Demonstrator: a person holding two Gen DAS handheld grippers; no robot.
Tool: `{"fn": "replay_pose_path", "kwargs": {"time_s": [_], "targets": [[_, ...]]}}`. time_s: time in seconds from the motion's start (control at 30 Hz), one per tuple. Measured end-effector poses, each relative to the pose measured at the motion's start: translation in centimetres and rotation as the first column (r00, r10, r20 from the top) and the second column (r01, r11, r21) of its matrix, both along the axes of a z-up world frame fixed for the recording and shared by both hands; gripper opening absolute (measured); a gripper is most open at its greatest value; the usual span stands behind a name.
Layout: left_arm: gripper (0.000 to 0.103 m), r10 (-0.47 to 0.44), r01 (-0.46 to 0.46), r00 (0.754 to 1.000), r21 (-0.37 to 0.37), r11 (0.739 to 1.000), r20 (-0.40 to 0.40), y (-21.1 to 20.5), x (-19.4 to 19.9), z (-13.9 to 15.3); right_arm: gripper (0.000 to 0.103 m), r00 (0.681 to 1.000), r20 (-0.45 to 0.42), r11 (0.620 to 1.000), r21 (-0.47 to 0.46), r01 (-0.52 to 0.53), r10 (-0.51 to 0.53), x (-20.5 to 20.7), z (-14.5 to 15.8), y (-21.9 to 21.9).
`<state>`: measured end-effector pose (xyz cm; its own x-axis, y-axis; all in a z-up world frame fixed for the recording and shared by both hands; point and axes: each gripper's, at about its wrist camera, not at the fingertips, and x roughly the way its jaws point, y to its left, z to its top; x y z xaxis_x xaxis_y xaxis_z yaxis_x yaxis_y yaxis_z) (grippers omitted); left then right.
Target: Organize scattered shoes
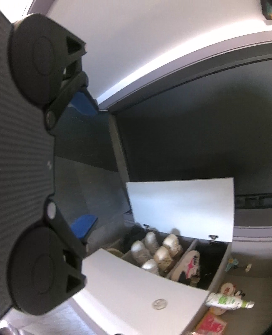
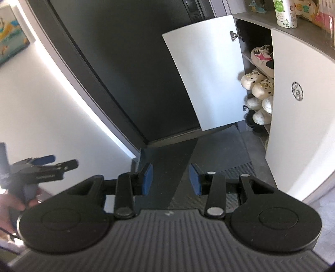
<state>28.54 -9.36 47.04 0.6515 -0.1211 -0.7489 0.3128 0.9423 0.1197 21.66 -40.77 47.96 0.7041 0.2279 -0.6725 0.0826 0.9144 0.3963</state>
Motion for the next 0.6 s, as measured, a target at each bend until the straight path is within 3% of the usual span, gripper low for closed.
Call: {"fn": "replay_pose_path", "kwargs": {"time_s": [0.17,0.23,0.33,0.43,0.5,0.6], "targets": [[0.103,-0.106,0.103,0.992,0.045,0.994,0.067,8.3,-3.2,-3.2,0.043,0.998,-0.028,0.993,-0.104,0.058,-0.061,-1.9,-1.7,8.2],[0.103,-0.099,0.092,0.991,0.077,0.993,0.089,11.5,-4.4,-5.2,0.041,0.998,-0.024,0.993,-0.11,0.053,-0.055,-1.8,-2.8,11.0],[0.103,-0.026,0.02,0.998,0.103,0.995,0.06,14.8,-5.7,-9.1,0.041,1.0,-0.01,0.994,-0.109,-0.012,0.011,-0.5,-5.9,14.2],[0.103,0.051,-0.052,0.998,0.04,0.998,0.034,16.8,-7.1,-15.0,0.041,0.999,0.015,0.994,-0.101,-0.049,0.051,0.6,-10.9,15.6],[0.103,0.083,-0.084,0.996,0.027,0.996,0.03,17.3,-7.4,-18.5,0.041,0.997,0.031,0.992,-0.108,-0.068,0.071,1.2,-15.6,16.0],[0.103,0.149,-0.149,0.989,0.011,0.989,0.022,17.8,-7.7,-26.8,0.041,0.996,0.046,0.992,-0.11,-0.068,0.074,1.8,-24.2,15.9]]}}
